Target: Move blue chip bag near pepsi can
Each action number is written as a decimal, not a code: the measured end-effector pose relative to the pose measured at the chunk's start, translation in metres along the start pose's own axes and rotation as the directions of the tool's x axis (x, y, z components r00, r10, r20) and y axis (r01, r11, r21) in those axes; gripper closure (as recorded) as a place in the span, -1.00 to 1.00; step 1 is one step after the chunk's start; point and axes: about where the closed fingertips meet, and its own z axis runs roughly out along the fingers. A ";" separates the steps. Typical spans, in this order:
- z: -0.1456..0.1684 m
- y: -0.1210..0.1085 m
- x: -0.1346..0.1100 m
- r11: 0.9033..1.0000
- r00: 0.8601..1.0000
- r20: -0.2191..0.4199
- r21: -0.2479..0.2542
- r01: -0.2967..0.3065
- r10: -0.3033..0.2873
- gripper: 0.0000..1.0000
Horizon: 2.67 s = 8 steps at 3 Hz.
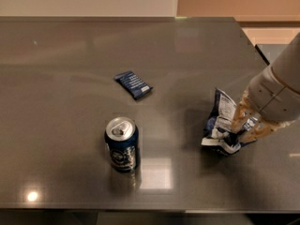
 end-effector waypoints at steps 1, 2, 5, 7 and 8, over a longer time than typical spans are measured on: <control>0.005 -0.015 -0.029 0.998 0.997 0.039 0.004 0.069 -0.069 1.00; 0.011 -0.027 -0.050 0.992 0.990 0.061 0.004 0.124 -0.124 1.00; 0.010 -0.054 -0.099 0.973 0.965 0.125 0.025 0.230 -0.231 -0.30; 0.008 -0.056 -0.103 0.975 0.964 0.146 0.036 0.220 -0.222 -1.00; 0.008 -0.056 -0.103 0.975 0.964 0.146 0.036 0.220 -0.222 -1.00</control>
Offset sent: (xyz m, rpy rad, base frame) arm -0.0177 0.0854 -0.0039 0.0519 0.0358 0.2087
